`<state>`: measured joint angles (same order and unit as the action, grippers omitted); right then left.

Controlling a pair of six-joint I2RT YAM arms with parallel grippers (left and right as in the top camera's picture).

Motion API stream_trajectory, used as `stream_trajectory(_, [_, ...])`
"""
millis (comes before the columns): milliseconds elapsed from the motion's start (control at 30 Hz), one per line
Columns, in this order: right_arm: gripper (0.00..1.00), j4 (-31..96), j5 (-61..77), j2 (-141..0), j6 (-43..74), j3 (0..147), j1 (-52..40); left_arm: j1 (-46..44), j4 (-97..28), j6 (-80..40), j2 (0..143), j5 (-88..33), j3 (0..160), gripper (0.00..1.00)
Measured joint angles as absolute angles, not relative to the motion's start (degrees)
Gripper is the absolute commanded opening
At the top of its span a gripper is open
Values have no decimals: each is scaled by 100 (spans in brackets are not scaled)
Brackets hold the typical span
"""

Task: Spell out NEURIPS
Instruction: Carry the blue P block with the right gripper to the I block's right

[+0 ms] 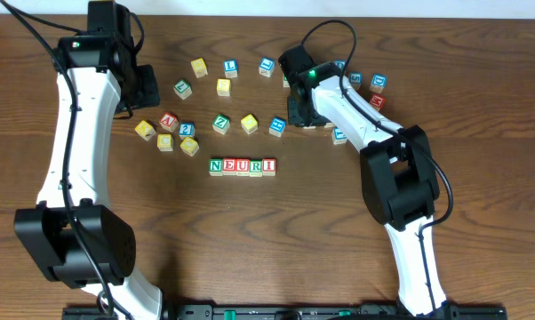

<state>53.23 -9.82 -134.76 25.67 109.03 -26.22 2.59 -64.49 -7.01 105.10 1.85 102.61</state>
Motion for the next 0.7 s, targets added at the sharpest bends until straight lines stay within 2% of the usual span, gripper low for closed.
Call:
stream_trajectory(333, [12, 5612, -821, -13437, 2499, 10914, -2622, 259, -6449, -701, 10510, 187, 10261, 47])
stream_trajectory(567, [7, 6390, -294, -13308, 2429, 10914, -2659, 259, -6449, -701, 10510, 187, 10261, 47])
stream_trajectory(700, [8, 6899, -93, -13277, 2425, 10914, -2788, 259, -6449, -701, 10510, 187, 10261, 47])
